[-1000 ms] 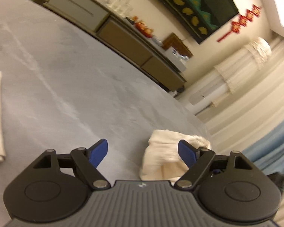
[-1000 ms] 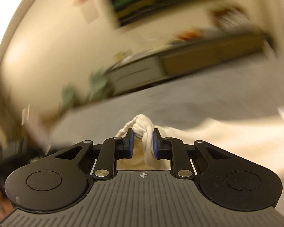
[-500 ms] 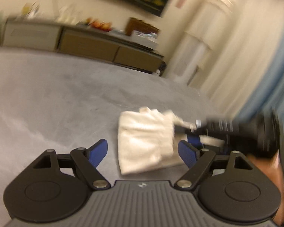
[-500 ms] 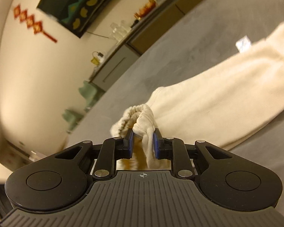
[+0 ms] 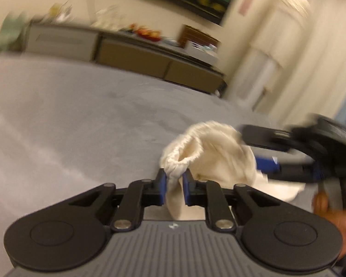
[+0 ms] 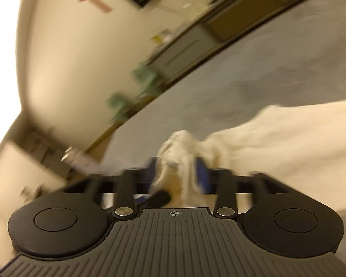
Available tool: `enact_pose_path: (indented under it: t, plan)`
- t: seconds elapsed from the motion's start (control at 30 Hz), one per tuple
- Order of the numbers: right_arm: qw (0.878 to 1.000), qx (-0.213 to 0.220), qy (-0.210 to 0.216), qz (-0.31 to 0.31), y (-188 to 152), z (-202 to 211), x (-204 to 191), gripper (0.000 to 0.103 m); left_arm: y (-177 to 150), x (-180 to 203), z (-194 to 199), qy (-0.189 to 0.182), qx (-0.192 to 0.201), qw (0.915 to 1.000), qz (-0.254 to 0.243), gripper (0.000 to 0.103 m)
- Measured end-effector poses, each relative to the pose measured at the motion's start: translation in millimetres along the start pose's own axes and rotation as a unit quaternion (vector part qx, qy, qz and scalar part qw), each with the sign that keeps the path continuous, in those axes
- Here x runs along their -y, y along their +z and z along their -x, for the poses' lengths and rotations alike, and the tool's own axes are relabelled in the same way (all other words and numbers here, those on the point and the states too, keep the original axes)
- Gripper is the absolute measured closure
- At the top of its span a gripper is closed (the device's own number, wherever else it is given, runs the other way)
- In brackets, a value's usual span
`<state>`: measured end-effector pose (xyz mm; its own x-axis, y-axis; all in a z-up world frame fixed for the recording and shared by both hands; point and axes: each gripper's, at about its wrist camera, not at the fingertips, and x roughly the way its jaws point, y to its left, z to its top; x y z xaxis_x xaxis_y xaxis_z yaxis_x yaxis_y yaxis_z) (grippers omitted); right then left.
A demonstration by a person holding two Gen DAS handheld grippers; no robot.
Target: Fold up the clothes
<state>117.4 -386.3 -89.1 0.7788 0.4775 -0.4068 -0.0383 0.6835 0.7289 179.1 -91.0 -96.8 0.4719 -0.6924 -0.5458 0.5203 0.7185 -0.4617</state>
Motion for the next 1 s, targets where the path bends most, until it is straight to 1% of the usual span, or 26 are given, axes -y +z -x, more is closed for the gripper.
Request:
enact_pose_path:
  t: [0.03,0.1,0.13,0.17,0.2,0.23,0.3,0.33,0.37,0.4,0.47,0.53,0.57,0.6,0.7,0.73,0.8,0.87,0.9,0.93,0.97,1.0]
  plan:
    - [1.000,0.006,0.014,0.000,-1,1,-1,0.034,0,-10,1,-0.008,0.000,0.9995,0.032,0.089]
    - [0.999,0.036,0.025,-0.014,-5,6,3,0.037,0,-30,2,-0.025,0.000,0.9954,0.093,0.089]
    - [0.998,0.050,0.029,-0.022,-7,8,6,0.043,-1,-38,2,-0.032,0.000,0.9926,0.117,0.089]
    - [0.998,0.057,0.022,-0.034,-9,6,11,0.061,-1,-44,1,-0.035,-0.001,0.9903,0.134,0.089]
    - [0.997,0.063,0.014,-0.046,-12,5,15,0.070,-1,-48,0,-0.040,-0.002,0.9883,0.147,0.089]
    - [0.996,0.068,0.007,-0.056,-14,2,19,0.076,-1,-52,-1,-0.046,-0.003,0.9867,0.156,0.089]
    - [0.997,0.052,0.003,-0.051,-14,-15,15,0.079,0,-57,-2,-0.057,-0.003,0.9833,0.173,0.089]
    - [0.998,0.043,0.001,-0.049,-14,-23,14,0.084,0,-60,-2,-0.063,-0.003,0.9812,0.182,0.089]
    - [0.998,0.035,-0.001,-0.046,-14,-32,12,0.086,-1,-64,-2,-0.068,-0.003,0.9792,0.191,0.087]
    - [0.999,0.027,-0.003,-0.044,-14,-40,10,0.087,-1,-67,-2,-0.069,-0.003,0.9779,0.197,0.084]
    - [0.999,0.010,-0.008,-0.039,-14,-58,6,0.087,-2,-73,1,-0.063,0.006,0.9766,0.206,0.083]
    - [0.999,-0.007,-0.012,-0.033,-14,-75,2,0.087,-3,-80,3,-0.059,0.013,0.9742,0.218,0.079]
    - [0.999,-0.014,-0.013,-0.032,-14,-83,1,0.086,-3,-85,4,-0.062,0.015,0.9719,0.227,0.071]
    - [0.999,-0.015,-0.011,-0.038,-13,-83,4,0.086,-4,-88,6,-0.063,0.019,0.9697,0.235,0.061]
    - [0.999,-0.018,-0.040,0.016,-20,-78,-5,0.086,-3,-89,7,-0.067,0.023,0.9672,0.244,0.044]
    - [0.998,-0.019,-0.049,0.034,-22,-76,-8,0.086,-2,-88,7,-0.067,0.024,0.9678,0.242,0.041]
    - [0.995,-0.021,-0.068,0.071,-27,-73,-13,0.085,0,-80,5,-0.064,0.025,0.9720,0.225,0.027]
    - [0.990,-0.023,-0.087,0.107,-32,-70,-19,0.085,1,-72,4,-0.061,0.026,0.9759,0.208,0.018]
    - [0.987,-0.024,-0.097,0.125,-34,-68,-22,0.086,2,-68,3,-0.059,0.026,0.9778,0.199,0.018]
    - [0.984,-0.025,-0.106,0.143,-37,-67,-24,0.088,3,-63,2,-0.051,0.026,0.9806,0.187,0.018]
    - [0.980,-0.026,-0.116,0.161,-39,-65,-27,0.088,4,-58,0,-0.033,0.026,0.9845,0.170,0.021]
    - [0.976,-0.027,-0.125,0.178,-42,-64,-30,0.088,5,-53,-2,-0.020,0.027,0.9873,0.155,0.037]
